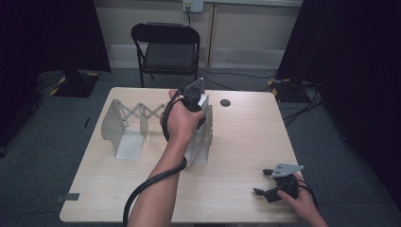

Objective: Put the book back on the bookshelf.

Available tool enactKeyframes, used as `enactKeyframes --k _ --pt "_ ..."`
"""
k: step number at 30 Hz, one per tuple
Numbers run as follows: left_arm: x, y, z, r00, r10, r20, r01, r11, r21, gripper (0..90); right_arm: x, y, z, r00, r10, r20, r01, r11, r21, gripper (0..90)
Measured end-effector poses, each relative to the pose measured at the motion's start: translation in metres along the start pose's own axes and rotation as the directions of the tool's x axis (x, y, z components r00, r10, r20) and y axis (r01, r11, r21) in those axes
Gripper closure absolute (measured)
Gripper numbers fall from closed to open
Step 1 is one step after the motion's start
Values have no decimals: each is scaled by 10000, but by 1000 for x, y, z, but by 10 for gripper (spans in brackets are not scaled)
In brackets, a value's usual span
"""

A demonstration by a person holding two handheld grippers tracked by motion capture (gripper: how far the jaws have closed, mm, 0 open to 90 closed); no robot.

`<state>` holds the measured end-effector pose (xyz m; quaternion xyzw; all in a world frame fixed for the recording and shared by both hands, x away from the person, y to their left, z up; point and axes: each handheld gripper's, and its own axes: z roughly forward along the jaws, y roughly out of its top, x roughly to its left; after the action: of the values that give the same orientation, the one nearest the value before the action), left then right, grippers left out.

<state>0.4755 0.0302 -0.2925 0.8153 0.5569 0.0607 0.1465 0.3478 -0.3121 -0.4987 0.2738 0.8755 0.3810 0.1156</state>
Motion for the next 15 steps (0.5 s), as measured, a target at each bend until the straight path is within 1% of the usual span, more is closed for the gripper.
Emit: enactKeyframes --k 1,6,7,9,13,15 --pt "1 0 0 10000 39 -6 -39 10000 -5 531 0 0 0 10000 2 1 -2 10000 2 123" --pt "1 0 4 9999 -145 -48 145 9998 -118 531 0 0 0 10000 2 0 -2 10000 3 124" --pt "1 0 4 9999 -112 -23 112 9999 -101 531 0 0 0 10000 0 0 0 10000 1 124" --pt "-1 0 5 9998 -191 -70 190 9998 -115 531 0 0 0 10000 3 0 -3 10000 1 123" --pt "-1 1 5 9999 -128 -15 128 9998 -152 531 0 0 0 10000 -4 2 4 10000 6 124" --pt "-2 2 6 9996 -262 -87 261 9996 -128 532 0 0 0 10000 -8 -1 8 10000 7 124"
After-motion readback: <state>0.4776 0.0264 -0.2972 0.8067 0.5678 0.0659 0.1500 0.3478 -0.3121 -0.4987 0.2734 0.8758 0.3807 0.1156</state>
